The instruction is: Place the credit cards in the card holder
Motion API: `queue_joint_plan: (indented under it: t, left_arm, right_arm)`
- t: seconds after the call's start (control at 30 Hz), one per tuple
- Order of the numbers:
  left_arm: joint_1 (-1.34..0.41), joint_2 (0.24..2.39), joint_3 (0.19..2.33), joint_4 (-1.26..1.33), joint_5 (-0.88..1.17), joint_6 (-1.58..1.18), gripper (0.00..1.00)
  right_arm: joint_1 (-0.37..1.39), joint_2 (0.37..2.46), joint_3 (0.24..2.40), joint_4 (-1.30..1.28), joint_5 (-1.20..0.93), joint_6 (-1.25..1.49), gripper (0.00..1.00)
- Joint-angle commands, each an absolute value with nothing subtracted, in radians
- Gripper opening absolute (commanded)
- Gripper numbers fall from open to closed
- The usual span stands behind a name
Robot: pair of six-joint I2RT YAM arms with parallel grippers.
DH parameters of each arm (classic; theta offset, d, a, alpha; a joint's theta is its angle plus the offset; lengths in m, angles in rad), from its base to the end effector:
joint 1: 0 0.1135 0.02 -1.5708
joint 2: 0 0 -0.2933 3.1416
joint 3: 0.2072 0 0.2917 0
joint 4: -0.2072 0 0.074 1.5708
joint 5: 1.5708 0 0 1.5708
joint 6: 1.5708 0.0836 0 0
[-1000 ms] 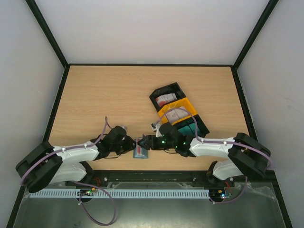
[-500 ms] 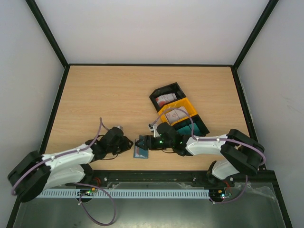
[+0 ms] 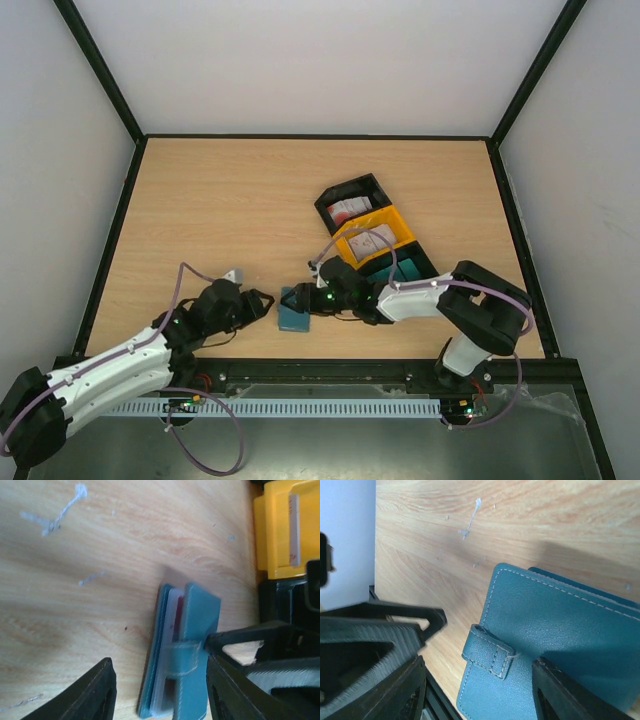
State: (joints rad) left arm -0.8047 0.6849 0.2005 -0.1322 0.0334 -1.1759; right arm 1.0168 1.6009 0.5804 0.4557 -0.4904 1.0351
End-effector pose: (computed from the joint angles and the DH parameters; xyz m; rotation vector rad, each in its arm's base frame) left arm 0.1380 -0.1475 0.1281 -0.4281 2.3938 -1.0734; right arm 0.1528 0.3218 0.1156 -0.3305 2.5751 1.5438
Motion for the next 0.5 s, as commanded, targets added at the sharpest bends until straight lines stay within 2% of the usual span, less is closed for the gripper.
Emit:
queue_joint_plan:
  t: [0.0,0.23,0.37,0.47]
  left_arm:
    - [-0.810,0.682,0.154,-0.084,0.121,-1.185,0.52]
    - [-0.810,0.763,0.138,0.037,0.201,-1.168,0.59]
    - [-0.812,0.800,0.154,0.055,0.203,-1.164,0.60]
    - [-0.816,0.773,0.170,0.004,0.148,-1.169,0.57]
  right_arm:
    - [1.023,1.561,0.639,0.374,-0.381,1.021,0.58]
    - [1.022,1.543,0.777,0.078,-0.187,0.841,0.58]
    - [1.024,1.600,0.816,0.041,-0.150,0.789,0.59]
    - [1.024,1.656,0.841,0.052,-0.186,0.785,0.58]
